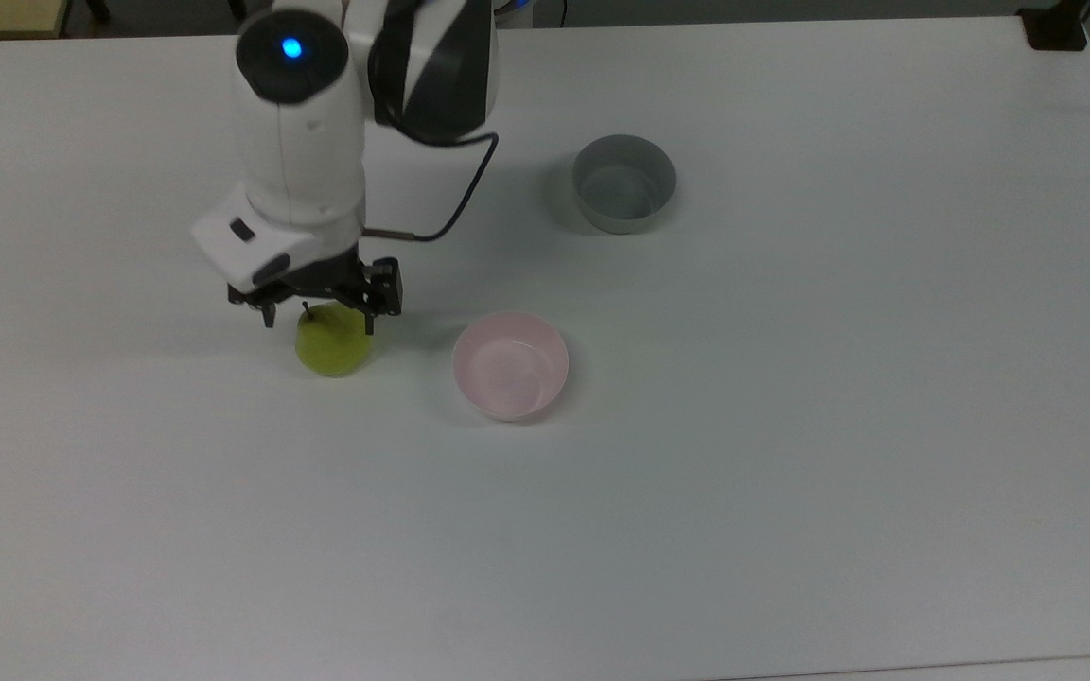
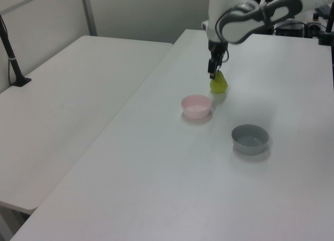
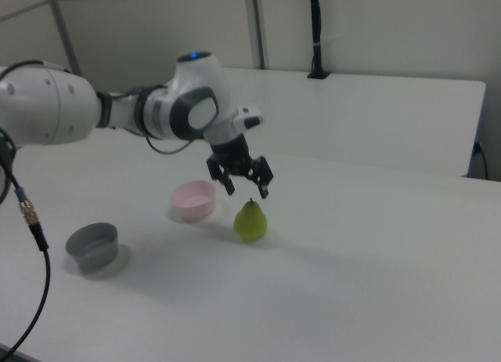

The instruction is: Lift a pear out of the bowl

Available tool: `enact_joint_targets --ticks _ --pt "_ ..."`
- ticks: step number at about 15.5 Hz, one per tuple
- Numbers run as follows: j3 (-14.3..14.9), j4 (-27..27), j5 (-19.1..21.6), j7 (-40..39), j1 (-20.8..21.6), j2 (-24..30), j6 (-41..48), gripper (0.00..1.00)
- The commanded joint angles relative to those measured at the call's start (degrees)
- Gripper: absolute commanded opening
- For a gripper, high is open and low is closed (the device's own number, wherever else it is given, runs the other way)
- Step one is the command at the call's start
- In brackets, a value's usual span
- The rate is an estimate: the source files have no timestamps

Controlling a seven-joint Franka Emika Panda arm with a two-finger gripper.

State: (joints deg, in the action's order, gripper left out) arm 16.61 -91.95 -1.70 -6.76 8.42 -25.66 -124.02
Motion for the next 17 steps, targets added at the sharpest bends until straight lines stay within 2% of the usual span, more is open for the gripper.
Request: enact_joint_targets --ticks 1,6,9,17 --pt "0.0 -1.8 0.3 3.6 -0.2 11.5 8.4 1.00" --pt "-0.5 -2.2 2.0 4.4 -0.9 19.0 17.4 1.00" --pt "-2.8 -2.3 2.3 3.9 -3.8 22.3 23.7 1.00" --pt "-3.1 -2.2 1.8 3.3 -4.6 23.5 25.7 1.00"
